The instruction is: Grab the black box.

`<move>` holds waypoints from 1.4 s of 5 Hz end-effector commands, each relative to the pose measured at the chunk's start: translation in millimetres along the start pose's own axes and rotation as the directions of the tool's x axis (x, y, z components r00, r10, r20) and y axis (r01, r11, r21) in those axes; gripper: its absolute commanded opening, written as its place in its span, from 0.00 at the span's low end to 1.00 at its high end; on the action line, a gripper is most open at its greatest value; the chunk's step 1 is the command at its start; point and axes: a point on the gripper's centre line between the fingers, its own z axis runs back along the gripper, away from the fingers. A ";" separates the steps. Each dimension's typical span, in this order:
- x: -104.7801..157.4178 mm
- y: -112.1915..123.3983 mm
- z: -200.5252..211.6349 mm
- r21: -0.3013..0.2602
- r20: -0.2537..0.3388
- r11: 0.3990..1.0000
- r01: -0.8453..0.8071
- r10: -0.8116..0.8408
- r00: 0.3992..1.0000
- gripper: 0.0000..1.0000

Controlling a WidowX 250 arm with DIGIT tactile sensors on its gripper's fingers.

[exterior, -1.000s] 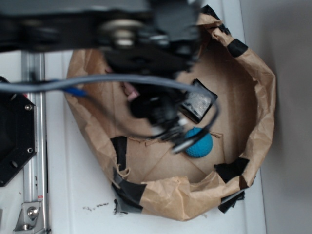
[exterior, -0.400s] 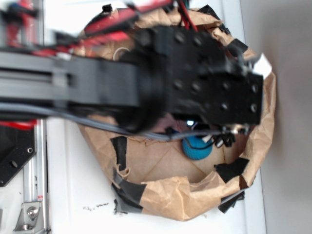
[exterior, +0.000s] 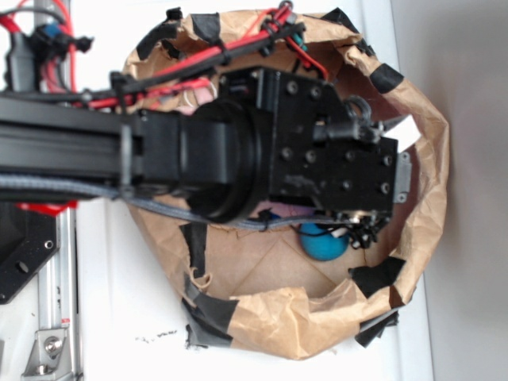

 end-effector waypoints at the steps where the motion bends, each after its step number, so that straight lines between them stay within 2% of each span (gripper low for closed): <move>1: 26.6 12.5 -11.0 -0.011 0.050 1.000 0.028 -0.028 0.998 1.00; 2: 16.5 10.0 -46.0 0.018 -0.079 1.000 0.019 -0.017 0.997 1.00; 3: -7.8 8.5 -52.8 0.052 -0.137 0.998 0.045 -0.038 0.990 0.00; 4: -15.0 10.2 -5.6 0.074 -0.092 0.985 0.155 -0.148 0.985 0.00; 5: -21.5 27.6 38.2 -0.052 0.088 0.928 0.368 -0.363 0.928 0.00; 6: -21.8 42.0 86.9 -0.024 0.186 0.813 0.581 -0.568 0.802 0.00; 7: -19.6 45.7 135.5 -0.070 0.227 0.789 0.610 -0.583 0.780 0.00</move>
